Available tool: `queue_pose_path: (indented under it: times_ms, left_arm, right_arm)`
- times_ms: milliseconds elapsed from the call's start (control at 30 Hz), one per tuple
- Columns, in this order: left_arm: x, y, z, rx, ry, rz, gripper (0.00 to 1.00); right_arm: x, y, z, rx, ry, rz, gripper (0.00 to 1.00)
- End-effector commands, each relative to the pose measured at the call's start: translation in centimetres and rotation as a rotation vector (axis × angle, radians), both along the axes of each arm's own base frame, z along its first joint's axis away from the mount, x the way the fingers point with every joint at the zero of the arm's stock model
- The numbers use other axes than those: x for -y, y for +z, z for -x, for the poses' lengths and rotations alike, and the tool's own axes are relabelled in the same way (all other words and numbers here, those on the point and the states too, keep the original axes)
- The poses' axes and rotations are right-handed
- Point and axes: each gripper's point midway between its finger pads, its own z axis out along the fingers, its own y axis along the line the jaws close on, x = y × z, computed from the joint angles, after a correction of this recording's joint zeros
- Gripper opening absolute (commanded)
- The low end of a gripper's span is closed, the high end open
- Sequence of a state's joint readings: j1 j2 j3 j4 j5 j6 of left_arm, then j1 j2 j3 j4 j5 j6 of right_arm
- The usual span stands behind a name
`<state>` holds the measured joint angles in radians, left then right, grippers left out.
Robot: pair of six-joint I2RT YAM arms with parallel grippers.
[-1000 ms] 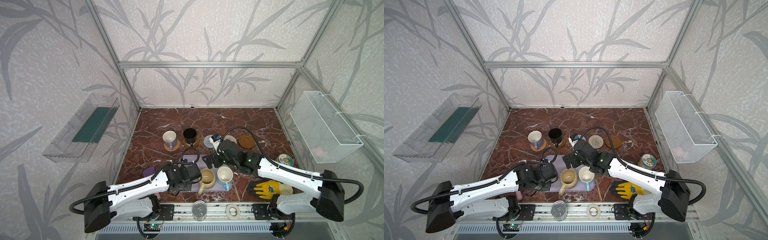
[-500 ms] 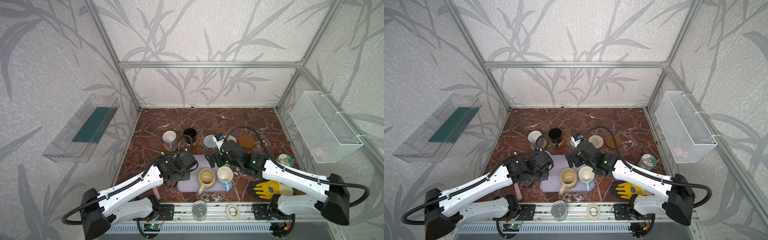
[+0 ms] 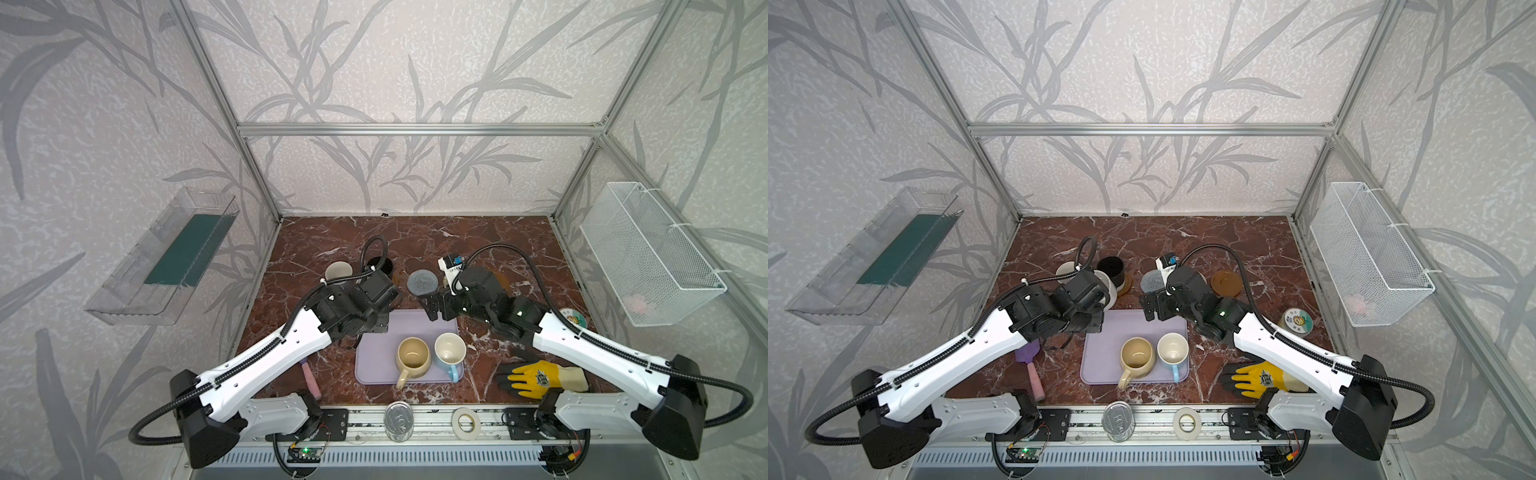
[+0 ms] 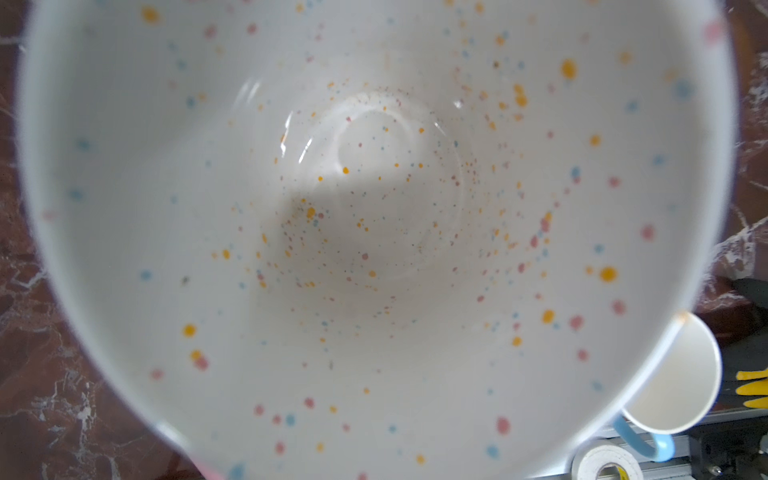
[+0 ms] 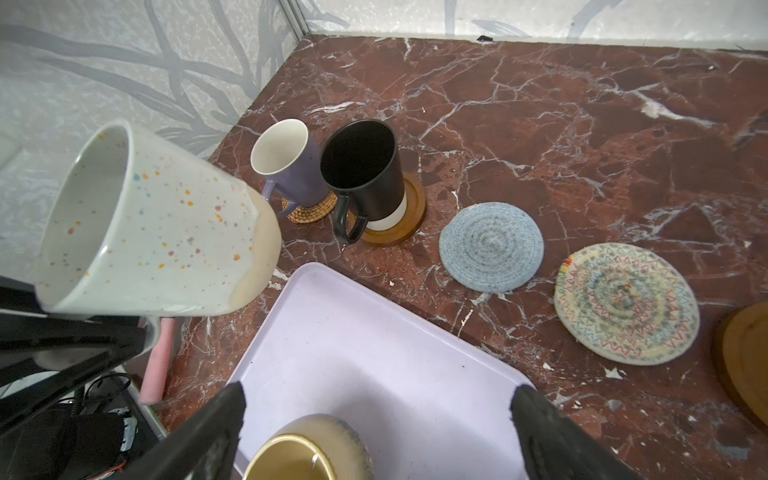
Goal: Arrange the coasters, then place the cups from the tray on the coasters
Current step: 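Lift white speckled mug with left gripper and carry it toward coasters, then lower white speckled mug onto blue-grey rope coaster with left gripper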
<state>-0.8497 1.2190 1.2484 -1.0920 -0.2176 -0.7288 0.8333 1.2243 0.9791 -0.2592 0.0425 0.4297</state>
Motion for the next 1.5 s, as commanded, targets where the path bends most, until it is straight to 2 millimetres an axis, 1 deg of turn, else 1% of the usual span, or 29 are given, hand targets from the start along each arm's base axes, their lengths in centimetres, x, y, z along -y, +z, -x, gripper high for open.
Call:
queue_pose_path:
  times_ms: [0,67,167,333,433,567,667,767,933,1133,1300,1467]
  left_arm:
    - [0.4,3.4,-2.5,0.133,-0.007,-0.004,0.00]
    - [1.2,3.9,-3.3,0.143,-0.012,0.021,0.00]
    - [2.5,4.4,-4.3,0.146,-0.023,0.053,0.00]
    - [4.0,4.6,-5.9,0.140,-0.037,0.059,0.00]
    - [5.0,4.3,-6.9,0.110,-0.042,0.082,0.00]
    - [6.5,3.5,-8.2,0.077,-0.044,0.101,0.00]
    - [7.6,2.6,-9.1,0.041,-0.042,0.104,0.00]
    - [8.7,1.9,-10.0,0.012,-0.045,0.106,0.00]
    - [10.1,0.7,-11.6,-0.028,-0.025,0.107,0.00]
    - [11.6,-1.3,-13.7,-0.050,0.008,0.115,0.00]
    - [12.2,-3.1,-15.4,-0.090,0.047,0.124,0.00]
    - [12.8,-5.4,-16.6,-0.117,0.067,0.096,0.00]
  right_arm:
    - [0.6,3.3,-0.4,0.041,0.006,-0.086,0.99]
    - [1.5,3.9,-0.7,0.055,-0.011,-0.099,0.99]
    - [2.6,4.2,-0.7,0.066,-0.019,-0.090,0.99]
    - [4.1,3.9,-0.7,0.061,-0.039,-0.069,0.99]
    - [4.5,4.0,-0.8,0.055,-0.050,-0.089,0.99]
    - [4.1,3.9,-0.8,0.040,-0.016,-0.094,0.99]
    - [4.4,3.3,-1.3,0.001,-0.021,-0.051,0.99]
    - [5.0,3.2,-1.7,-0.013,-0.050,-0.039,0.99]
    - [5.3,3.1,-1.6,-0.015,-0.058,-0.067,0.99]
    - [5.8,1.8,-1.4,-0.044,-0.078,-0.054,0.99]
    - [6.1,1.5,-1.3,-0.052,-0.092,-0.068,0.99]
    - [6.4,1.0,-1.2,-0.056,-0.102,-0.060,0.99]
